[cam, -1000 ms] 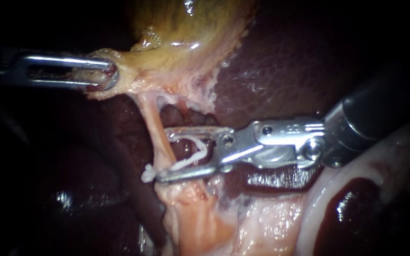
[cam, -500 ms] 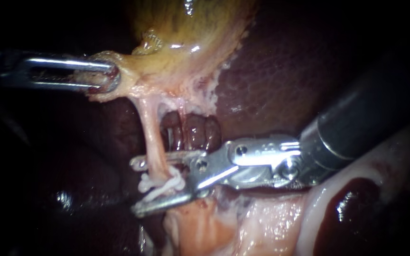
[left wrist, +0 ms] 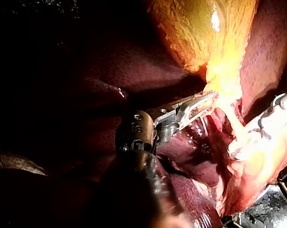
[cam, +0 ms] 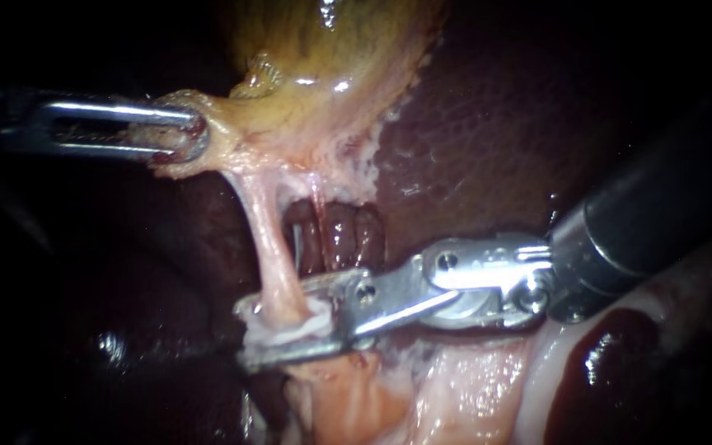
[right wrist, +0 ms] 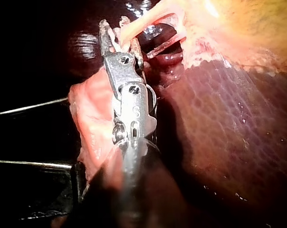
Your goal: Clipping second clip left tube
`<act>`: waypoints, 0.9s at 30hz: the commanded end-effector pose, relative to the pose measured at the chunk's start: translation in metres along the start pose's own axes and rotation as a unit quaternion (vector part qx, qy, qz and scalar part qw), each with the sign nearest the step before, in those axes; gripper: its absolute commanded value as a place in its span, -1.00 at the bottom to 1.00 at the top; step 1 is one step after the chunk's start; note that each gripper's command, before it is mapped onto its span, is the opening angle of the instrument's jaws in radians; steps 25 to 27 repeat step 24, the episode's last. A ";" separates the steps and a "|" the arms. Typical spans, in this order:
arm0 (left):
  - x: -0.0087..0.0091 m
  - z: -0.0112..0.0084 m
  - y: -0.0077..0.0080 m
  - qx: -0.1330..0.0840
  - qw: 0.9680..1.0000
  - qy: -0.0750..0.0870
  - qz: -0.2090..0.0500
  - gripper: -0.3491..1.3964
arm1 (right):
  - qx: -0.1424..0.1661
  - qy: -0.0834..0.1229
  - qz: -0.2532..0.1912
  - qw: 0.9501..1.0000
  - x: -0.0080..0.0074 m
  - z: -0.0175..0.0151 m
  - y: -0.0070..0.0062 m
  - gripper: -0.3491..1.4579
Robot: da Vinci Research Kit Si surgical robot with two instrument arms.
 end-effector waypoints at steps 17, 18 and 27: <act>0.0001 0.0001 -0.0004 -0.001 1.000 0.000 0.000 -1.00 | -0.007 -0.014 0.025 1.000 0.0000 -0.0002 0.0001 -1.00; 0.0001 0.0001 -0.0004 -0.001 1.000 0.000 0.000 -1.00 | -0.007 -0.014 0.025 1.000 -0.0001 -0.0003 0.0002 -1.00; 0.0001 0.0001 -0.0005 -0.001 1.000 0.000 0.000 -1.00 | 0.001 -0.016 0.026 1.000 -0.0003 -0.0005 0.0006 -1.00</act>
